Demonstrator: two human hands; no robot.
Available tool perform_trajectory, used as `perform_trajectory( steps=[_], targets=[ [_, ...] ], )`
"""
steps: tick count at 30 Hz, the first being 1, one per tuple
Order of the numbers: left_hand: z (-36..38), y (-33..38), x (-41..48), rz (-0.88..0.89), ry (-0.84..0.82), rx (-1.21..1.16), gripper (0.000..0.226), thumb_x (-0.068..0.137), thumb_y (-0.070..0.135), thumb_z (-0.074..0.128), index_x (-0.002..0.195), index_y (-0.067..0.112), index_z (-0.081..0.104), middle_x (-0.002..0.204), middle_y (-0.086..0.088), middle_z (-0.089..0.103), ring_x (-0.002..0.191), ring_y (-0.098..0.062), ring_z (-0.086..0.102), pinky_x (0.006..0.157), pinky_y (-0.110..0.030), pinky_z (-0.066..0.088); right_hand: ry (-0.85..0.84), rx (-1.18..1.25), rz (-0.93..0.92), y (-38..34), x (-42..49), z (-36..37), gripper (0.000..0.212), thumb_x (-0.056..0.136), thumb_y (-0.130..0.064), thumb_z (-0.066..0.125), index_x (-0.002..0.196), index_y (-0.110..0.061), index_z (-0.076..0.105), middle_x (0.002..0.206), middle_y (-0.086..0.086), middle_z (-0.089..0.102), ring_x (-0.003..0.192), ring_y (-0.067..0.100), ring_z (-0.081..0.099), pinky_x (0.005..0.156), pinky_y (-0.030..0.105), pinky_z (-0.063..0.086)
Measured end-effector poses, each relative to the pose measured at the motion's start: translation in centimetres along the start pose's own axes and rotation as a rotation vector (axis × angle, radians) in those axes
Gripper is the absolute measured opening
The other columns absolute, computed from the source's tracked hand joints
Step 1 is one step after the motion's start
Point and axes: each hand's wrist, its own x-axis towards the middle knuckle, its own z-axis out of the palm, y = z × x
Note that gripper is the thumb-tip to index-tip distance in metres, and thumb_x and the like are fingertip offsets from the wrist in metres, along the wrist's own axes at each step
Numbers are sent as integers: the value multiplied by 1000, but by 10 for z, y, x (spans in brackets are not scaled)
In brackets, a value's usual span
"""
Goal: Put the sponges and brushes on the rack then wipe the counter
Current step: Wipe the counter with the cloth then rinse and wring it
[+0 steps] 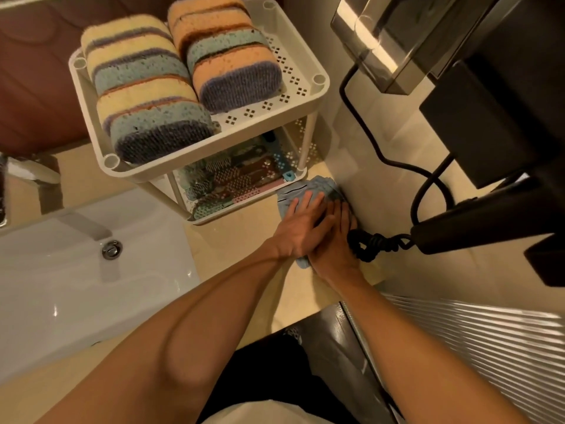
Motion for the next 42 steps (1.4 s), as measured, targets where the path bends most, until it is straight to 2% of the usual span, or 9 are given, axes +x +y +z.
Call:
perform_trajectory(
  steps=[5,9,15,18,26,30,32,38,42],
  targets=[
    [5,-4,1,65,-37,70,64,104,52,28,161,24,23,171,0,4,156,-19,-9,123,-38,-14,54,41,17,0,-14,-5,94,93,-48,56,159,-2,8,162,25,19,152,40,14,122,55,16],
    [11,-1,-9,123,-77,102,66,97,41,29,160,23,26,170,-4,7,156,-26,-4,124,-43,-10,28,120,27,-3,-40,-11,100,97,-41,56,153,-3,-18,164,24,13,153,40,12,120,53,28],
    [22,10,-30,168,-168,223,97,68,25,44,162,17,17,170,-7,5,156,-29,-3,125,-51,-6,61,202,133,7,-74,-3,95,84,-44,73,155,-2,27,150,19,48,134,39,50,112,54,39],
    [36,15,-43,189,-142,292,94,79,15,55,162,20,13,171,-3,3,156,-28,-6,122,-59,-12,99,123,123,12,-88,6,98,81,-47,72,154,1,26,149,22,46,138,40,44,116,55,32],
    [48,18,-62,188,-187,334,94,84,13,58,163,20,8,171,-1,-2,156,-22,-11,123,-54,-13,-14,45,141,10,-110,11,107,86,-61,56,157,4,12,162,23,22,151,39,19,121,55,17],
    [51,22,-70,133,-217,320,86,88,18,49,163,25,7,171,2,-4,155,-18,-14,123,-50,-16,-23,51,165,13,-113,16,125,65,-72,74,153,5,30,155,24,39,144,40,36,117,55,28],
    [53,27,-73,124,-217,310,84,85,29,38,163,26,7,170,3,-5,156,-20,-14,123,-50,-16,-39,96,135,17,-113,21,133,59,-73,78,154,4,26,157,24,34,147,41,30,119,55,24],
    [65,32,-68,74,-198,309,83,94,15,44,163,26,-1,170,0,-10,155,-23,-19,124,-46,-15,-20,214,72,31,-114,23,135,61,-61,84,156,5,16,160,26,24,150,44,17,123,53,17],
    [79,43,-66,38,-163,301,77,99,24,39,163,22,-4,169,-2,-14,154,-25,-22,124,-45,-17,53,218,8,49,-114,21,107,79,-44,76,155,6,21,158,30,26,148,46,21,122,54,21]
  ],
)
